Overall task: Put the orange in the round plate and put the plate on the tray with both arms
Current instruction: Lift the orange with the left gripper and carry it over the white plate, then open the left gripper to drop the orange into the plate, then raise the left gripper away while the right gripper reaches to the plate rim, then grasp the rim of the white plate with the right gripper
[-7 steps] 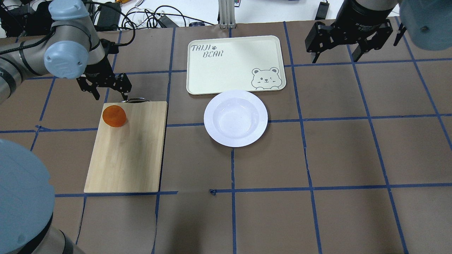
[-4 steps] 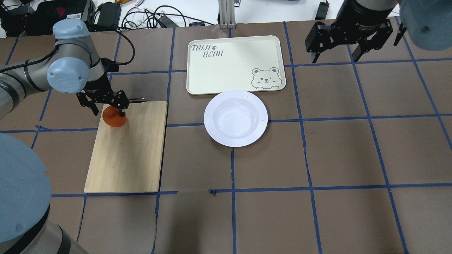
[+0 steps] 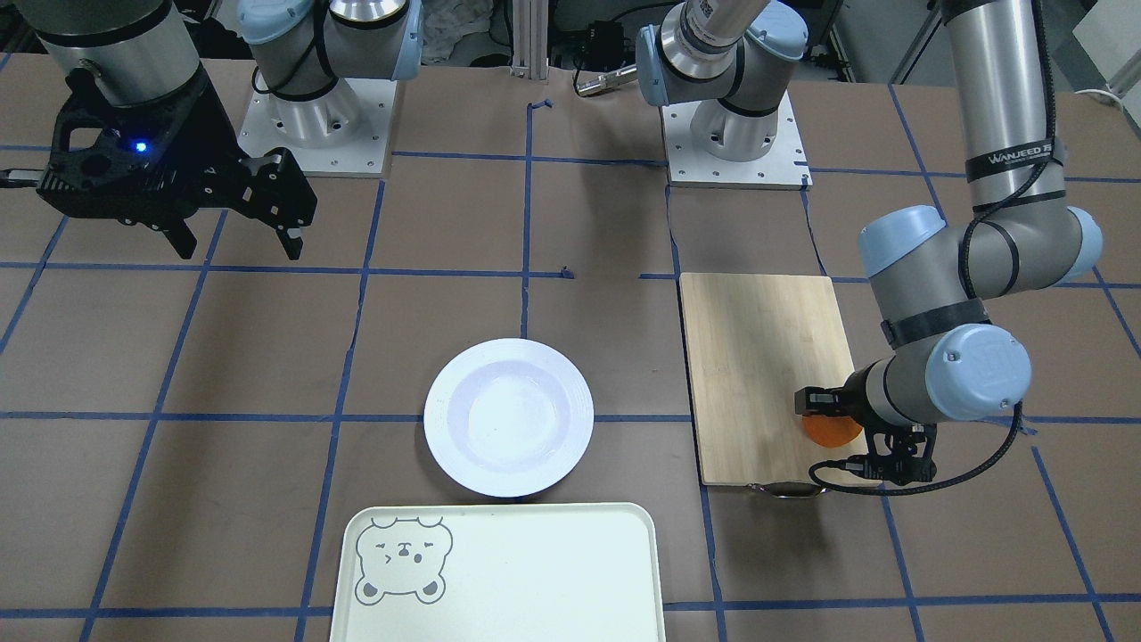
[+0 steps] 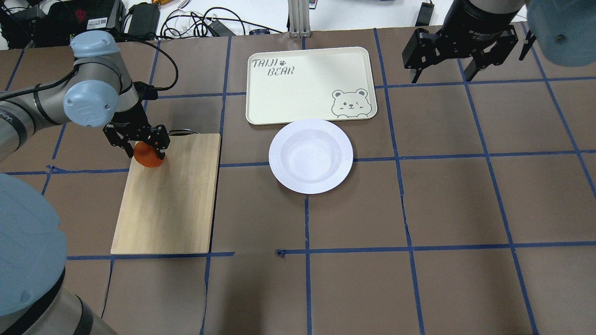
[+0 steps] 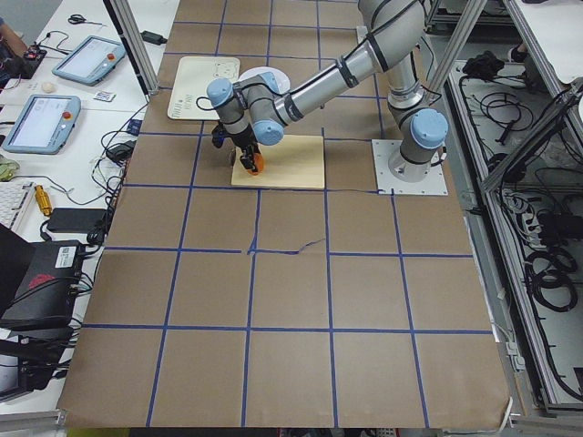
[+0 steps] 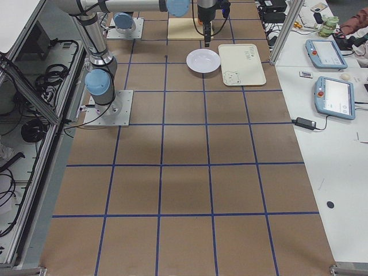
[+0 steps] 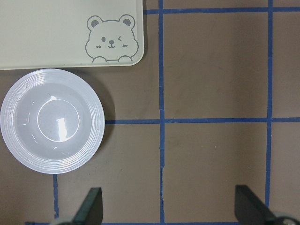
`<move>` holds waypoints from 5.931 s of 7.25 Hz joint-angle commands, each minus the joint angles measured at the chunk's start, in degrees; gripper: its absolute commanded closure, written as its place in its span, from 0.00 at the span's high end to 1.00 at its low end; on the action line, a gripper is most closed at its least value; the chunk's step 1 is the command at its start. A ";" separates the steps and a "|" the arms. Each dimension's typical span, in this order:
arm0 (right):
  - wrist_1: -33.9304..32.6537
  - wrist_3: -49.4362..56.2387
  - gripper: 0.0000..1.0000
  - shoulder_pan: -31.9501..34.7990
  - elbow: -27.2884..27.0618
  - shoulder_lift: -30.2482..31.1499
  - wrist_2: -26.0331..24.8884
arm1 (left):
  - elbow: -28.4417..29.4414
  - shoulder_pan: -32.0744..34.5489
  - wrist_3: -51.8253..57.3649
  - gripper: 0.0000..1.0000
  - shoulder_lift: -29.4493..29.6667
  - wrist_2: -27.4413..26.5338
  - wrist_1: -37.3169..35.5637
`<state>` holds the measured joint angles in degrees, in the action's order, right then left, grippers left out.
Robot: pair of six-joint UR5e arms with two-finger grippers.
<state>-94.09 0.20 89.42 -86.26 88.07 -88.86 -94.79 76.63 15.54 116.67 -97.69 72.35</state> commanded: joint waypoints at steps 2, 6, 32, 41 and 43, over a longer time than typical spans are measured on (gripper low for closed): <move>-0.04 -0.03 1.00 -0.03 0.04 0.00 0.00 | 8.27 0.88 -6.27 0.04 0.75 6.72 5.91; -0.04 -0.02 1.00 -0.12 -0.05 0.00 0.00 | 12.34 14.48 -35.16 0.04 1.02 17.25 4.32; -61.29 -9.69 1.00 -6.36 -36.60 -21.70 43.77 | 8.94 16.89 -15.97 1.00 -24.28 10.15 16.68; -62.80 -15.64 0.74 -3.28 -36.35 -25.31 42.10 | 8.04 16.62 -15.97 1.00 -24.91 10.24 15.27; -62.62 -15.84 0.57 -2.85 -36.35 -25.23 42.01 | 8.04 16.62 -15.97 1.00 -24.91 10.15 15.27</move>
<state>-156.74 -15.22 86.32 -122.64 62.84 -46.79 -86.75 93.25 -0.44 91.76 -87.52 87.62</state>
